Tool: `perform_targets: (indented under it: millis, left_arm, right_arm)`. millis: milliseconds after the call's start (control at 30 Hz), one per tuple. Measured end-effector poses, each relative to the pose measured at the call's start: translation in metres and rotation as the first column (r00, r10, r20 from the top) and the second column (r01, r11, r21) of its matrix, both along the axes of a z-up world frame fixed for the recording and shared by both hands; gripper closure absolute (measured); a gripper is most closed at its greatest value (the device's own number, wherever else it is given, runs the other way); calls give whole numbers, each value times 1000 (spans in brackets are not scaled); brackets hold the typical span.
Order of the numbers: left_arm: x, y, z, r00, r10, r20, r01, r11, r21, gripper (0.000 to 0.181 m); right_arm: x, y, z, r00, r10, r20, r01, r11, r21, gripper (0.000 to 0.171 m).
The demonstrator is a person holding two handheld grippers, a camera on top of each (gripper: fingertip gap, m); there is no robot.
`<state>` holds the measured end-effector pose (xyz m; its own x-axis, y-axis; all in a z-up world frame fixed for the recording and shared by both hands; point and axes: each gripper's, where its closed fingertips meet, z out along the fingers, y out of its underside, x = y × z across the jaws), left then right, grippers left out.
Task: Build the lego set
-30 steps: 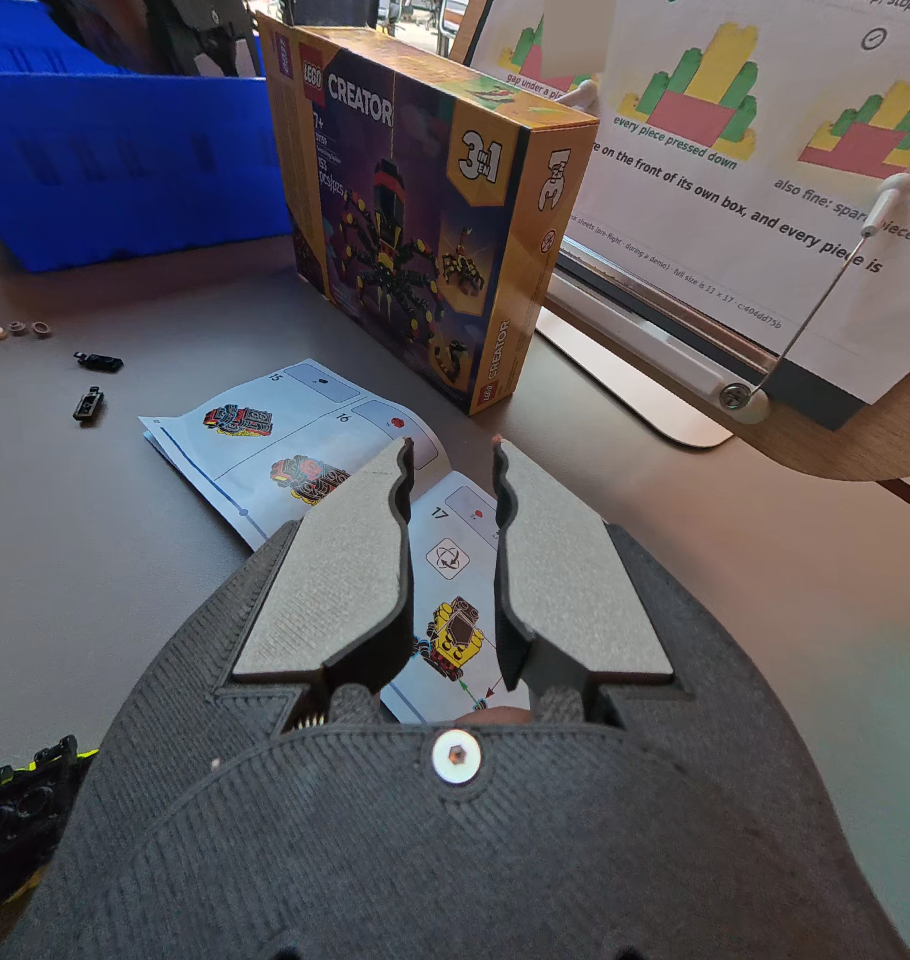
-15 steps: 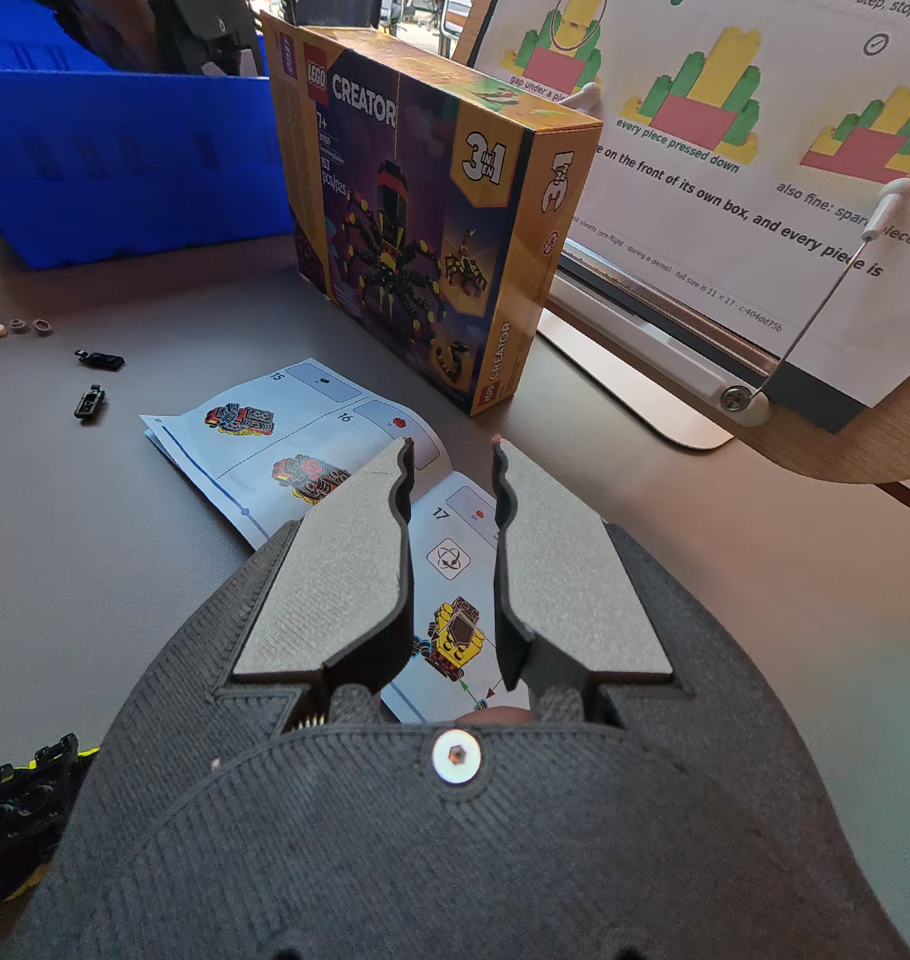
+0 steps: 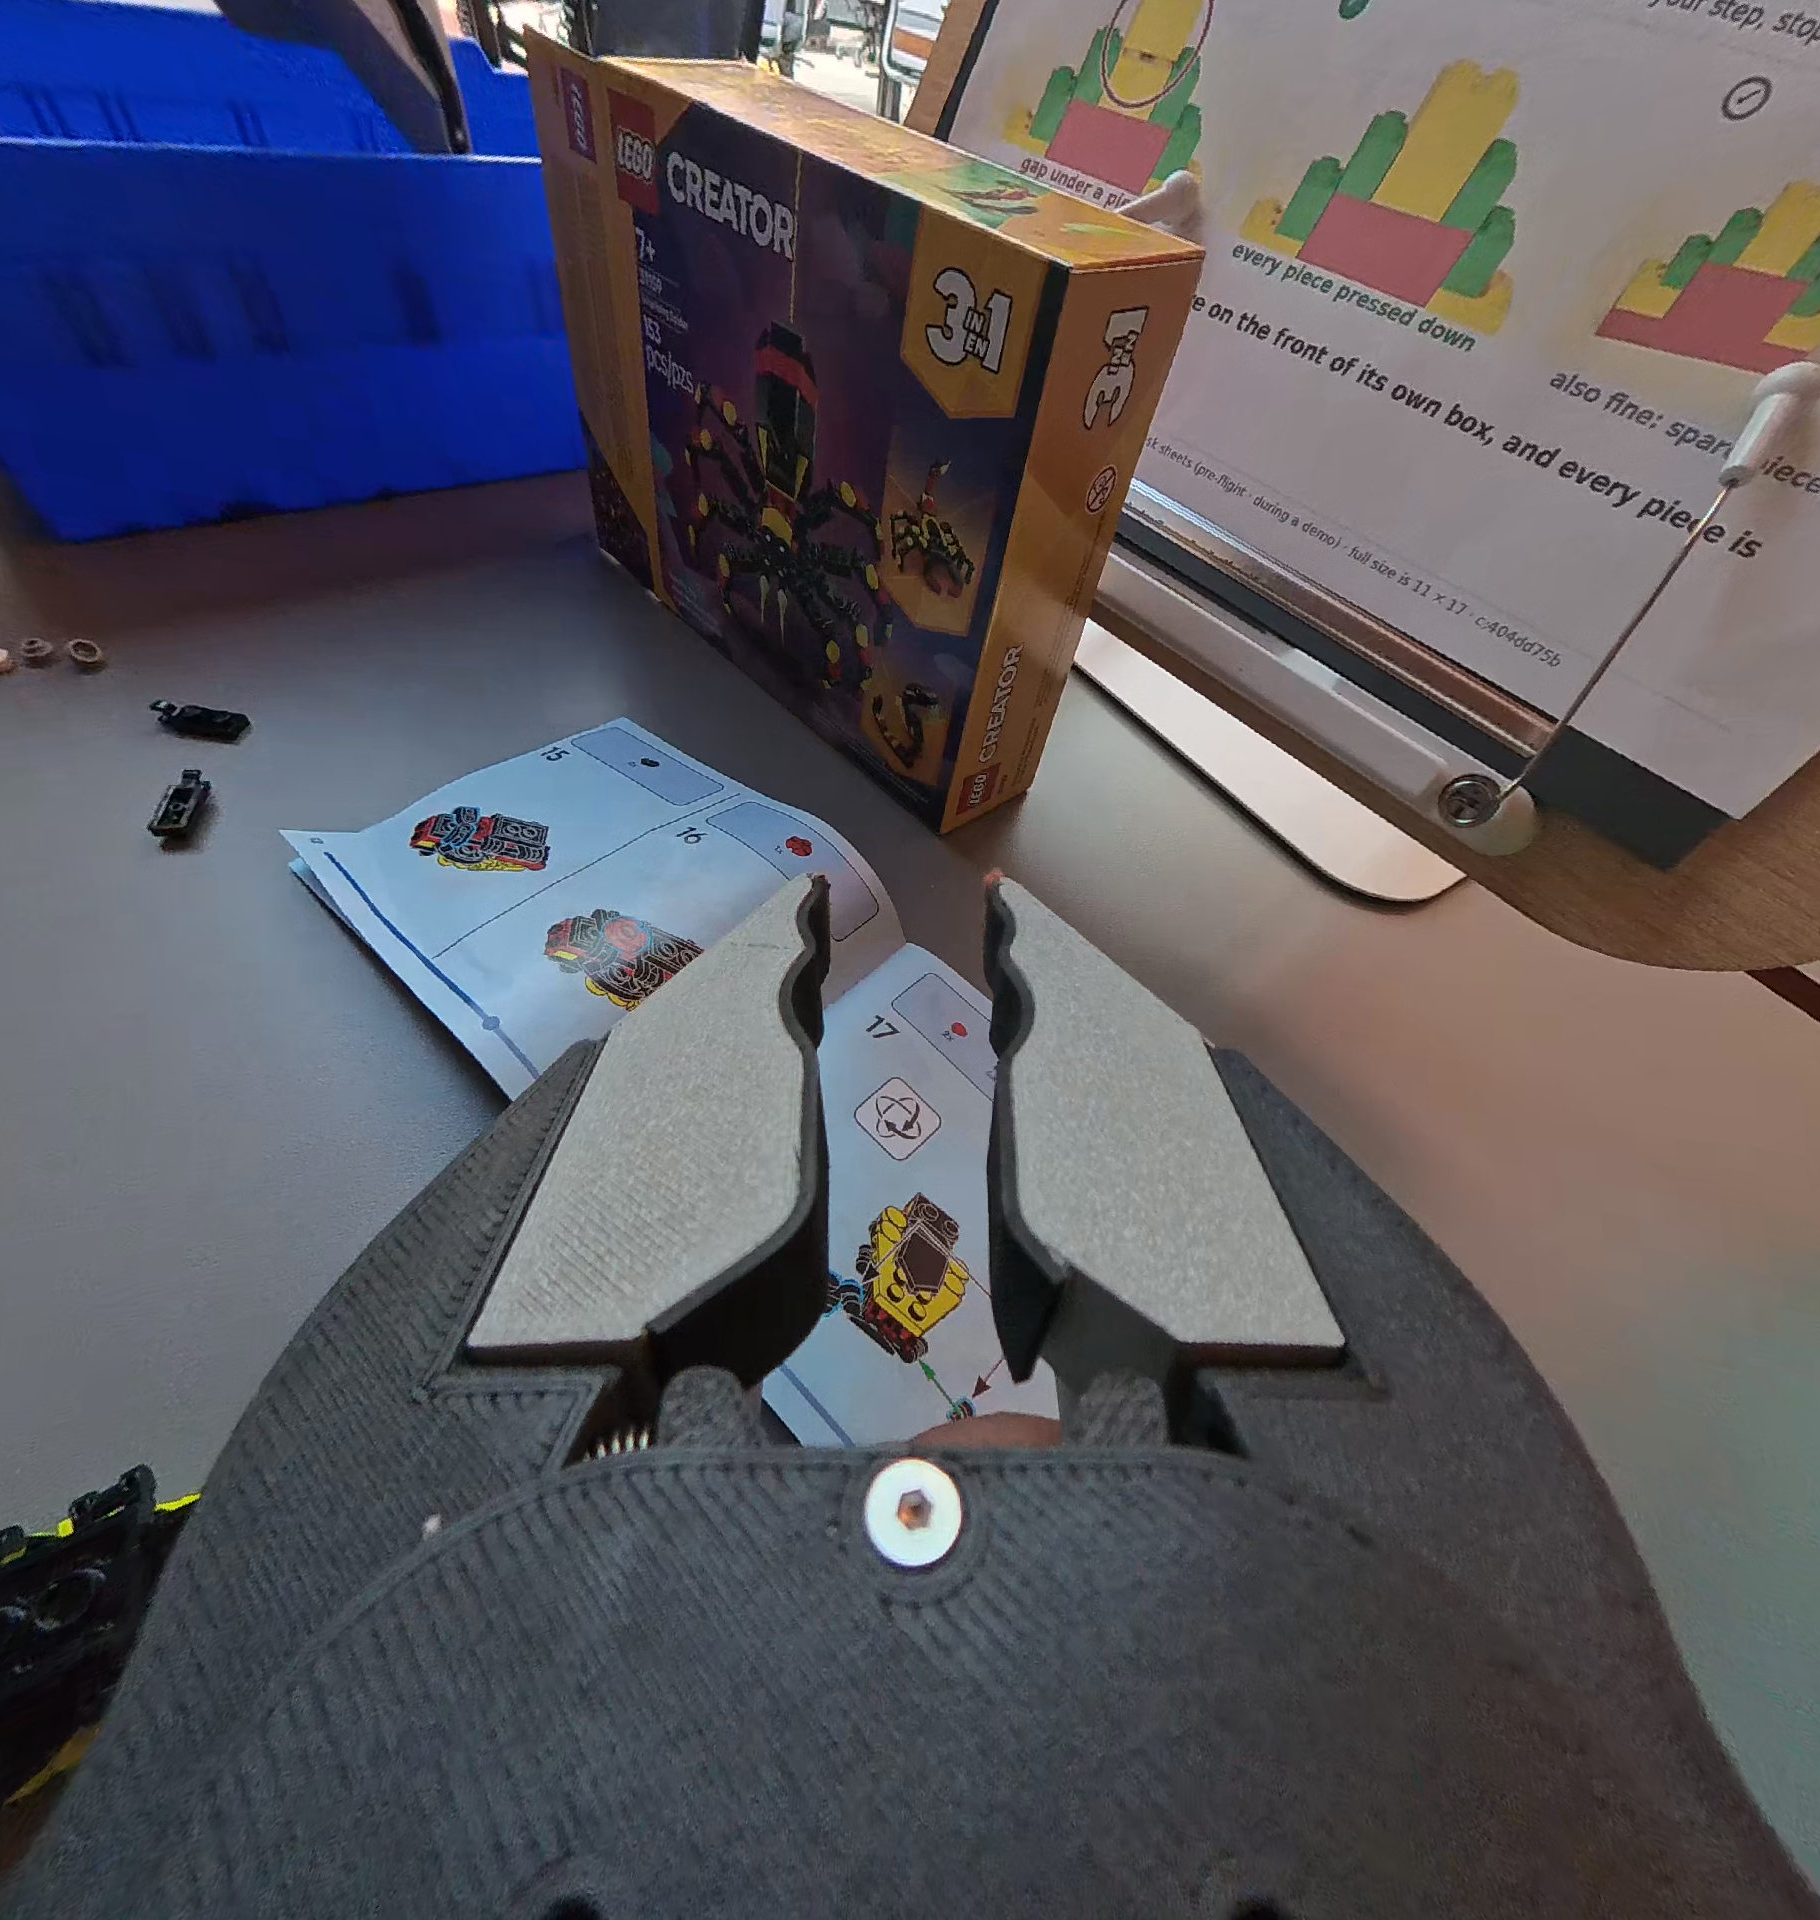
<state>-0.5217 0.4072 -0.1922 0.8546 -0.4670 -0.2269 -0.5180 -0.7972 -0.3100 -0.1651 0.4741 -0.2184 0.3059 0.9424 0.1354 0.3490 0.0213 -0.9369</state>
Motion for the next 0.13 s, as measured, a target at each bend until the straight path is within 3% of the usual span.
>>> perform_targets:
  millis: [133]
  left_arm:
    - [48,-13,44,995,-90,-44,94,989,110,178]
  right_arm:
    - [-2,-3,-1,1000,20,10,-21,1000,7,148]
